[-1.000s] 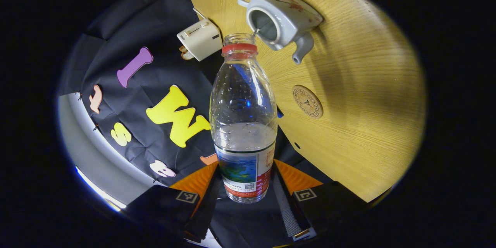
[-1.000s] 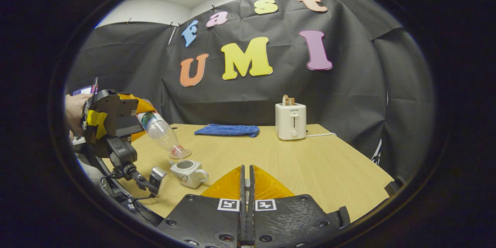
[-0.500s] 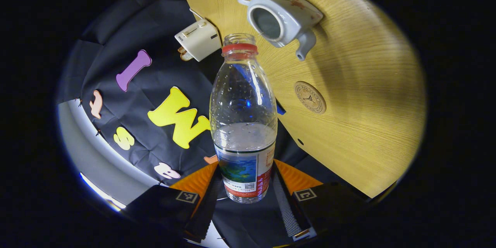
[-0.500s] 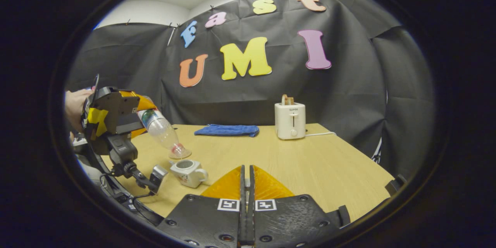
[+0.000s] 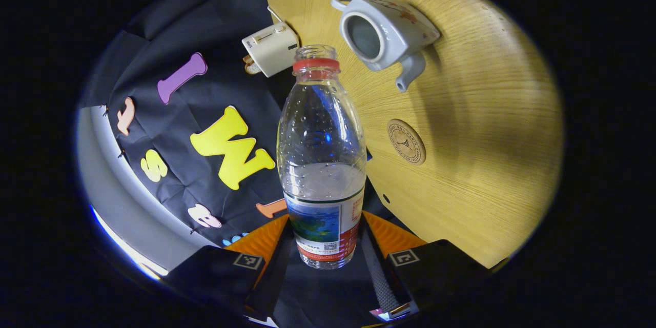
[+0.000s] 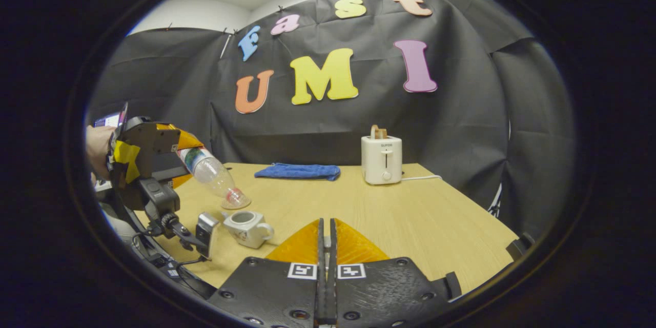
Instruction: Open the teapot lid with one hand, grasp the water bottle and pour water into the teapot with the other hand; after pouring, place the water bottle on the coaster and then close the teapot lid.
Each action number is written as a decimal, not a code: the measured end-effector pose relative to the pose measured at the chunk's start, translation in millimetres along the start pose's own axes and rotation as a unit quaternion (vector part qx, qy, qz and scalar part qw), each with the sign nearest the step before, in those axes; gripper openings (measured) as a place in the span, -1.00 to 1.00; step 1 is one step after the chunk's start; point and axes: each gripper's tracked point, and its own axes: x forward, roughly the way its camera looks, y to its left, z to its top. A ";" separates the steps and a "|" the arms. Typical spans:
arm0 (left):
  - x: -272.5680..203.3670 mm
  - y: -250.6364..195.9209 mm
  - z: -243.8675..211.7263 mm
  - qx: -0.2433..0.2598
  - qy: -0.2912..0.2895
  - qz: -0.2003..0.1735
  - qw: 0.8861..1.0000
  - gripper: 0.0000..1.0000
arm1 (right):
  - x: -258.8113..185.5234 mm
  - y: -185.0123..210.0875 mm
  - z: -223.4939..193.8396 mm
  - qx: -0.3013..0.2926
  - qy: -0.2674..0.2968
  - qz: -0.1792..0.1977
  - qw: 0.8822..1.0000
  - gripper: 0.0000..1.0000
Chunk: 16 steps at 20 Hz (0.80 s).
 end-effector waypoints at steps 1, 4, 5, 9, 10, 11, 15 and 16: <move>0.5 -4.1 -1.2 -0.025 -0.002 -0.001 1.000 0.48 | 0.0 1.1 2.0 -0.003 0.000 -0.001 1.000 -1.00; -0.4 -30.4 -5.3 -0.161 -0.018 -0.035 0.986 0.48 | 0.9 9.1 7.3 -0.001 -0.002 -0.002 1.000 -1.00; -1.3 -43.1 -5.2 -0.226 -0.023 -0.058 0.972 0.48 | 1.5 12.8 8.6 -0.004 -0.001 0.000 1.000 -0.99; -9.7 -64.5 1.5 -0.440 -0.037 -0.102 0.892 0.48 | 1.9 28.4 14.7 -0.021 -0.001 0.005 1.000 -0.99; -6.9 -58.1 3.3 -0.482 -0.041 -0.105 0.869 0.49 | 1.7 31.9 16.4 -0.023 -0.001 0.007 1.000 -0.99; -5.9 -58.8 4.7 -0.519 -0.043 -0.108 0.847 0.55 | 1.2 35.2 18.5 -0.024 -0.002 0.009 1.000 -0.99; -14.2 -52.6 -1.0 -0.651 -0.050 -0.101 0.751 0.49 | -2.4 44.9 26.0 -0.029 -0.008 0.012 0.999 -1.00; -11.2 -47.8 -3.5 -0.677 -0.052 -0.094 0.728 0.50 | -2.4 46.4 27.6 -0.030 -0.009 0.011 0.999 -1.00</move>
